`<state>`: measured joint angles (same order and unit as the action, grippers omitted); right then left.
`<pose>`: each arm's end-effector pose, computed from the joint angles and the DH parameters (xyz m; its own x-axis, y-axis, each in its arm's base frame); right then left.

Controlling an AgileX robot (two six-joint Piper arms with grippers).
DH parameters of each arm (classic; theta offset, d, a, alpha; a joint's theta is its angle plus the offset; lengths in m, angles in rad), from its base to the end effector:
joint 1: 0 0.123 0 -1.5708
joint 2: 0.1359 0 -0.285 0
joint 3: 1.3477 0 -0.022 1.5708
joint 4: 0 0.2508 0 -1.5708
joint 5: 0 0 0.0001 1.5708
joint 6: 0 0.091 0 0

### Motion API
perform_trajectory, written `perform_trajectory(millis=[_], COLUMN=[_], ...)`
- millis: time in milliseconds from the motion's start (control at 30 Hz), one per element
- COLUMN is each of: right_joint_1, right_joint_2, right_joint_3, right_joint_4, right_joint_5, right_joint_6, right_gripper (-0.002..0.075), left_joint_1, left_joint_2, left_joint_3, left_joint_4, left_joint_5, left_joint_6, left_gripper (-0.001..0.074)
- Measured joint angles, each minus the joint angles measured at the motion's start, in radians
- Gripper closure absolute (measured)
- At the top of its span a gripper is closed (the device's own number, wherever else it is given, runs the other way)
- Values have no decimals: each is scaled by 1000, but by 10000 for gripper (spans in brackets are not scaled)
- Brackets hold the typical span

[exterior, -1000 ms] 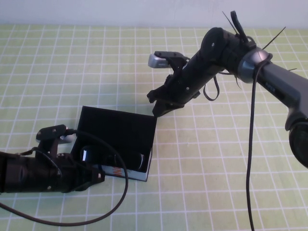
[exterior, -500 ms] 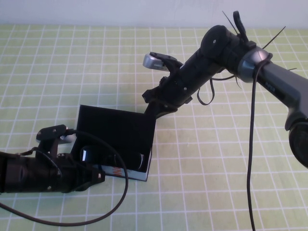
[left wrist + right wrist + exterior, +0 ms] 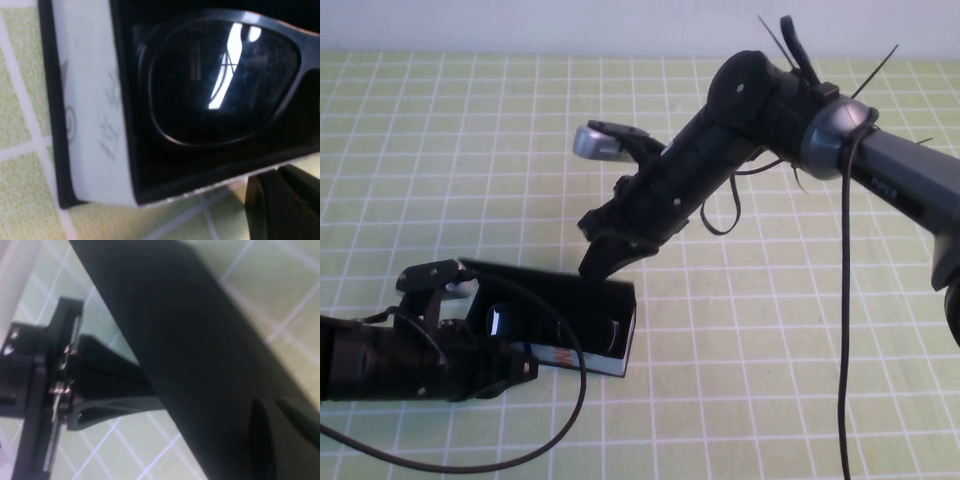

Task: Return glasses to glasses case
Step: Close the glasses case

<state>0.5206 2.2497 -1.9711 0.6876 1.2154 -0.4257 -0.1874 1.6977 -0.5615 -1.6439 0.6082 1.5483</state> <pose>0.3862 0.2839 0.2216 -0.7522 -0.5673 -0.3353 -0.6481 0.5448 0.5321 0.2444 -0.0992 0.1290 -0.8714 0.0722 -0.4852 0.3617 0.7626 -0.5363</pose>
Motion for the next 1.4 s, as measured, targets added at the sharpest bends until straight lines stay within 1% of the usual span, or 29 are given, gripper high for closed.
perform_trajectory(millis=[100, 300, 467, 567, 767, 933, 1100, 1200, 1400], right_joint_1=[23, 67, 81, 81, 81, 81, 81, 81, 94], right_joint_2=[-14, -19, -19, -5, 25, 26, 3, -50, -242], right_joint_3=[23, 37, 43, 43, 43, 40, 42, 43, 47], right_joint_4=[-5, -60, -81, -84, -77, -73, -81, -93, -225], right_joint_5=[0, 1, 1, 1, 1, 2, 3, 3, 5], right_joint_6=[-4, -4, 6, 8, 15, 16, 18, 26, 94], right_gripper=[737, 737, 737, 737, 737, 737, 737, 737, 737], left_joint_1=[0, 0, 0, 0, 0, 0, 0, 0, 0], left_joint_2=[-36, -176, -359, -474, -714, -909, -1104, -1232, -1482], left_joint_3=[0, 0, 0, 9, 56, 75, 125, 174, 282], left_joint_4=[67, 330, 478, 530, 567, 581, 585, 585, 583], left_joint_5=[0, 3, 14, 21, 19, -28, -151, -235, -384], left_joint_6=[-59, -300, -455, -510, -537, -539, -537, -535, -533], left_gripper=[737, 737, 737, 737, 737, 737, 737, 737, 737])
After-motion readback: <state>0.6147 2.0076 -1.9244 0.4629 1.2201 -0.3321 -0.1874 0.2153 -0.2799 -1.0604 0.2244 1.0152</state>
